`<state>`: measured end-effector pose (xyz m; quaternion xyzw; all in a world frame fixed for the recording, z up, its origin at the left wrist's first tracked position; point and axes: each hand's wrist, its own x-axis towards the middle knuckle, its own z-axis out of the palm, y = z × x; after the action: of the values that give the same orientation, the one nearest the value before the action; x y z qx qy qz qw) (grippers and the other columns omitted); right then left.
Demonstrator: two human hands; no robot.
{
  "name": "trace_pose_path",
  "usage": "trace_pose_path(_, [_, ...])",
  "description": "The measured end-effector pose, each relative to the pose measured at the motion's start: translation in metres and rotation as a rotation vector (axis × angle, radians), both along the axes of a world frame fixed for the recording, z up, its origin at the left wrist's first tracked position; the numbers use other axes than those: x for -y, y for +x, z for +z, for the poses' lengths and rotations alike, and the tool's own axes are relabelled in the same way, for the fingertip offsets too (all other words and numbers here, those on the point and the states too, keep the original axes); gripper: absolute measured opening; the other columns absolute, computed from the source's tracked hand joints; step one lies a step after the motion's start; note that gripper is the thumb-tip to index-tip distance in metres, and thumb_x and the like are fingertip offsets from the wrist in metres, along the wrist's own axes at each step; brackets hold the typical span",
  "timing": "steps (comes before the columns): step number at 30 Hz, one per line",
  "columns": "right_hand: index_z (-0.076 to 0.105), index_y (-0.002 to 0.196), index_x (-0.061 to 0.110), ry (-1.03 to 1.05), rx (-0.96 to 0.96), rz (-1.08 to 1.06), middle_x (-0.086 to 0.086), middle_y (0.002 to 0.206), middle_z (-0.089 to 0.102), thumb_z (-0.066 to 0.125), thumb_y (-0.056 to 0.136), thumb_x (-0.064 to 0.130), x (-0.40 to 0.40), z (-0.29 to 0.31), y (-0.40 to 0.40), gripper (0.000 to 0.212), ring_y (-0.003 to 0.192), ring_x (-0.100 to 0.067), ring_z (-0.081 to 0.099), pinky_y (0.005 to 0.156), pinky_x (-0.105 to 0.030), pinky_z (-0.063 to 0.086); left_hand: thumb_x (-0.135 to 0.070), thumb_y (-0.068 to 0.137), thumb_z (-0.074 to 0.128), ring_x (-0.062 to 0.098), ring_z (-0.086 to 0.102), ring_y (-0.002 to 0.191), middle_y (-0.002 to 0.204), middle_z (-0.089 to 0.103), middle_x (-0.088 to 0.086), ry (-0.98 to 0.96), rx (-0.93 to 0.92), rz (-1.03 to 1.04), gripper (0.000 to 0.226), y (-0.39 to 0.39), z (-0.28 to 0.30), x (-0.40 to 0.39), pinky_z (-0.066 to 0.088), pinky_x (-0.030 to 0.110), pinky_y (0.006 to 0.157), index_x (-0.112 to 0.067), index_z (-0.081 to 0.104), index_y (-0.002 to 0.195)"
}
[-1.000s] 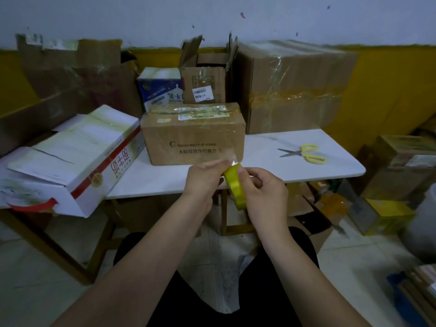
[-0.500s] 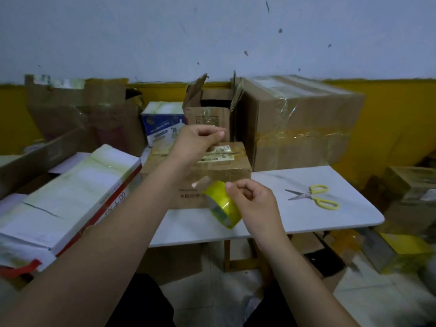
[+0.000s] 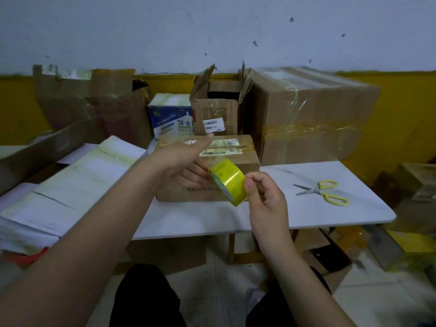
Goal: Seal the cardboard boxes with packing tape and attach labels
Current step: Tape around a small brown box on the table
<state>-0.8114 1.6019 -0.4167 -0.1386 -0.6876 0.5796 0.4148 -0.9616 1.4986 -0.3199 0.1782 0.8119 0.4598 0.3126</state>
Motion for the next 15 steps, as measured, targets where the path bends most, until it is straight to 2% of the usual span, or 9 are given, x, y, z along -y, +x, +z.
trace_pose_path(3, [0.063, 0.092, 0.03, -0.017, -0.021, -0.011, 0.011, 0.084, 0.064, 0.054, 0.101, 0.018, -0.002, 0.001, 0.004, 0.017, 0.079, -0.001, 0.058, 0.068, -0.014, 0.047, -0.051, 0.089, 0.067, 0.021, 0.073, 0.104, 0.107, 0.077, 0.009, 0.019, 0.043, -0.123, 0.05, 0.0, -0.002, 0.002, 0.054, 0.039, 0.099, -0.008, 0.071, 0.114])
trace_pose_path(6, [0.063, 0.093, 0.029, -0.015, -0.01, -0.021, 0.009, 0.086, 0.064, 0.054, 0.101, 0.018, -0.004, 0.0, 0.006, 0.015, 0.08, -0.002, 0.058, 0.067, -0.012, 0.046, -0.03, 0.087, 0.075, 0.022, 0.07, 0.111, 0.116, 0.074, 0.01, 0.112, 0.03, -0.122, 0.035, -0.005, -0.001, -0.001, 0.053, 0.03, 0.09, -0.009, 0.071, 0.115])
trace_pose_path(9, [0.062, 0.093, 0.029, -0.016, -0.002, -0.046, 0.006, 0.088, 0.064, 0.054, 0.1, 0.02, -0.005, -0.002, 0.005, 0.014, 0.081, -0.003, 0.058, 0.067, -0.011, 0.045, -0.026, 0.083, 0.079, 0.023, 0.071, 0.1, 0.108, 0.075, 0.013, 0.114, -0.096, -0.151, 0.032, -0.006, -0.001, -0.007, 0.054, 0.031, 0.087, -0.005, 0.074, 0.107])
trace_pose_path(11, [0.062, 0.095, 0.028, -0.022, -0.001, -0.06, 0.006, 0.09, 0.065, 0.054, 0.1, 0.024, -0.005, -0.002, 0.005, 0.01, 0.084, -0.005, 0.059, 0.069, -0.013, 0.047, -0.032, 0.08, 0.082, 0.023, 0.07, 0.1, 0.099, 0.078, 0.006, 0.079, -0.264, -0.156, 0.023, -0.006, 0.0, -0.013, 0.055, 0.038, 0.096, -0.014, 0.08, 0.094])
trace_pose_path(13, [0.062, 0.097, 0.026, -0.02, 0.002, -0.063, 0.011, 0.087, 0.065, 0.053, 0.1, 0.028, -0.005, 0.001, 0.005, 0.01, 0.082, -0.001, 0.06, 0.069, -0.013, 0.048, -0.038, 0.082, 0.08, 0.019, 0.07, 0.098, 0.093, 0.077, -0.001, 0.046, -0.397, -0.157, 0.015, -0.003, 0.002, -0.019, 0.054, 0.04, 0.097, -0.023, 0.081, 0.083])
trace_pose_path(15, [0.064, 0.098, 0.023, -0.027, 0.026, 0.0, 0.015, 0.084, 0.066, 0.054, 0.098, 0.035, -0.007, 0.005, 0.005, 0.015, 0.079, 0.002, 0.061, 0.068, -0.013, 0.047, -0.032, 0.086, 0.077, 0.018, 0.071, 0.095, 0.091, 0.077, -0.001, 0.071, -0.446, -0.15, 0.011, 0.001, 0.005, -0.026, 0.056, 0.04, 0.094, -0.021, 0.079, 0.085])
